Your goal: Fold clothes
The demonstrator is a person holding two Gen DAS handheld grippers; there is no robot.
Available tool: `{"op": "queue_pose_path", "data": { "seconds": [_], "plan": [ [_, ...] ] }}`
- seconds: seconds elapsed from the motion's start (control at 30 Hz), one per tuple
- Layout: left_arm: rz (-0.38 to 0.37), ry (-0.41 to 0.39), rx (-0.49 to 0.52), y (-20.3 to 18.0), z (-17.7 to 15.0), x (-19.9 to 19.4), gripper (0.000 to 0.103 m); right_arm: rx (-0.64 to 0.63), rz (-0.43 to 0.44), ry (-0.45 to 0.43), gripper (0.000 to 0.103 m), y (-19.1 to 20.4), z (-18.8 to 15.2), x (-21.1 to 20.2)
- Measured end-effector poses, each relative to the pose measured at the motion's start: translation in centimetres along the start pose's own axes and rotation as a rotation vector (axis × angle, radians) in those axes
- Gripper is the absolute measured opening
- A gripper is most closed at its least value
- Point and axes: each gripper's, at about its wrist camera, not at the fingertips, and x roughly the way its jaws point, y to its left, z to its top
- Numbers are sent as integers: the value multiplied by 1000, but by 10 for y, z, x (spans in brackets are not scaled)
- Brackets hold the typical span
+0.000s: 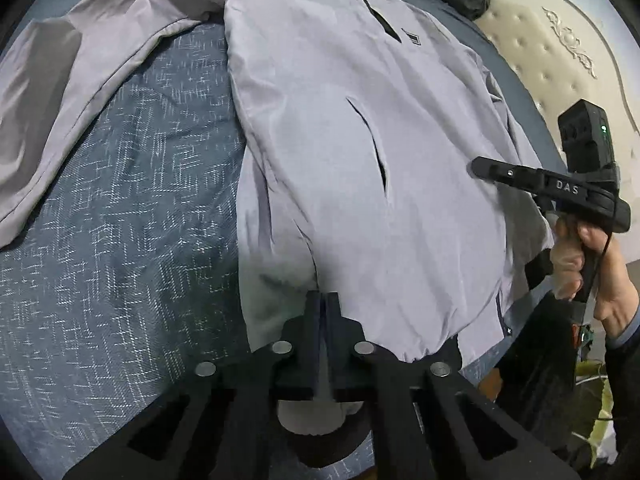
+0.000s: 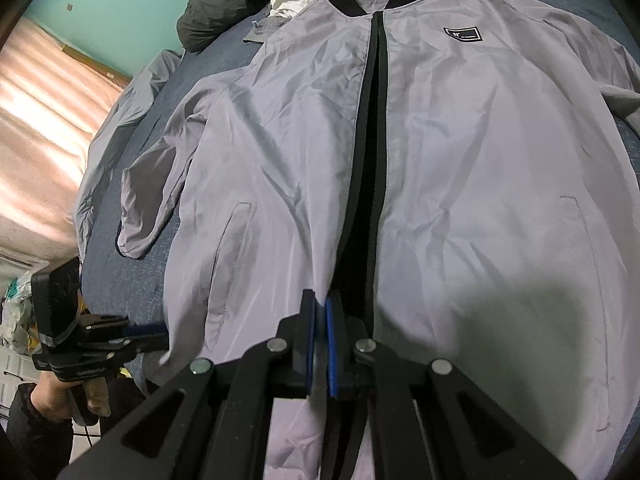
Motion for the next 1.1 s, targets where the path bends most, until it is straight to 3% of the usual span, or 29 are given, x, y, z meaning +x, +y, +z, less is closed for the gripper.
{"op": "queue_pose_path", "data": {
  "seconds": [0.47,0.57,0.7,0.77,0.87,0.93,1.03,1.1],
  "plan": [
    [-51,-146,-53,29,-10,-81,0,-18,48,-2,5,21,2,5],
    [-20,-148,-95,41,-12,-76,0,-26,59,7,5,29,1,12],
    [23,-94,-141,56,-14,-53,0,-3,3,12,8,32,0,25],
    [13,-85,-163,60,-15,-45,0,7,-18,0,10,30,1,22],
    [-16,-102,-167,58,-16,-44,0,-21,-22,-51,26,27,2,-1],
    [-39,-118,-166,54,-15,-46,0,-43,-19,-66,29,24,3,-19],
    [-71,-129,-162,51,-16,-48,9,-63,19,-35,34,21,-1,-31],
    [-77,-115,-153,47,-16,-43,30,-87,48,35,45,28,-11,-24]
  ]
}}
